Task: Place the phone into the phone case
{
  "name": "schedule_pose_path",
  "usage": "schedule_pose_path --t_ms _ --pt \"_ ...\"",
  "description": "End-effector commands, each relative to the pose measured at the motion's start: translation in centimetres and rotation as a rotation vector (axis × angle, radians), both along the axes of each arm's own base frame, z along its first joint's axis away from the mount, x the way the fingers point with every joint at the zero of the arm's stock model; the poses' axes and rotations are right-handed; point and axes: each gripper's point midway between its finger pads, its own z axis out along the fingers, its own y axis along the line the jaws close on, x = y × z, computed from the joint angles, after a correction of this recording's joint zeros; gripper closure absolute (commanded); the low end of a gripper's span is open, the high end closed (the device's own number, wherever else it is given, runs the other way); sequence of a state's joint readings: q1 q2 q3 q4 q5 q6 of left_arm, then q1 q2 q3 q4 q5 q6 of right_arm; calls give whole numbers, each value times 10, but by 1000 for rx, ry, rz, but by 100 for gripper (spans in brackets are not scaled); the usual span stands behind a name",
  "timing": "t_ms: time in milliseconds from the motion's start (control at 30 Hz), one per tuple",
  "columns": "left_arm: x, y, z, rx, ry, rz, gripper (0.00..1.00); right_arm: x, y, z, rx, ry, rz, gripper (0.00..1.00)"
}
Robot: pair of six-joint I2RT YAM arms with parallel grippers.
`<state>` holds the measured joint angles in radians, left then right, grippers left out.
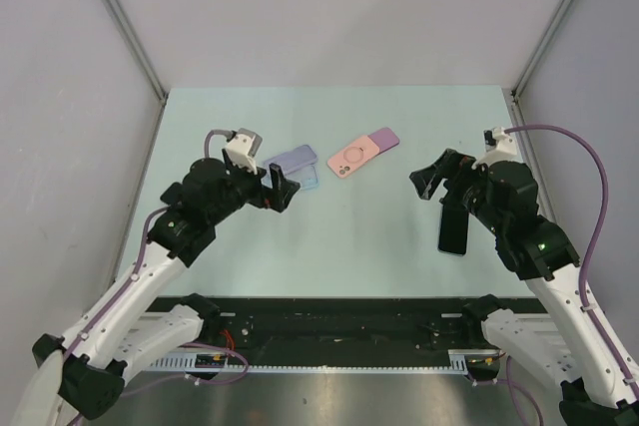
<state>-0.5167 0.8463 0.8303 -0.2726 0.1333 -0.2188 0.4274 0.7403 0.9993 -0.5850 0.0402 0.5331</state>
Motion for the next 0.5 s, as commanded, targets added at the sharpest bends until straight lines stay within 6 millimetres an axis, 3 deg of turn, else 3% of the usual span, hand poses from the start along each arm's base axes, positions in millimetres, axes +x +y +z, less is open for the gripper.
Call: schedule_pose_path --t_ms 0,33,67,100,133,167,233,267,300,333,367,400,433,467 --pt "29 14 24 49 -89 115 1 -5 0 5 30 22 -3 0" --pt "38 19 31 65 -102 162 1 -6 0 2 27 32 -1 0" --pt "50 19 16 118 -60 185 1 -7 1 -1 23 42 2 0" --pt "63 29 26 167 -83 245 1 -8 0 -3 18 48 3 0" --pt "69 32 19 219 -56 266 1 -9 0 -4 15 49 7 0" --pt "84 32 0 290 -8 281 1 -11 0 -2 9 40 17 0" --pt "105 36 2 383 -17 304 2 -18 7 0 11 30 74 0" --pt "119 35 -24 445 41 295 2 -24 12 2 7 10 128 0" --pt "132 31 -20 476 25 275 2 -27 15 7 12 -14 162 0" --pt "138 24 -29 493 44 229 5 -33 21 9 21 -24 212 1" --pt "149 18 -56 538 96 188 6 -36 23 6 24 -27 229 2" --pt "159 11 -54 559 82 155 8 -40 25 13 49 -50 244 2" --pt "162 6 -64 581 107 119 15 -44 28 13 59 -54 262 2" --pt "168 -4 -88 597 152 60 19 -49 32 14 72 -57 302 3"
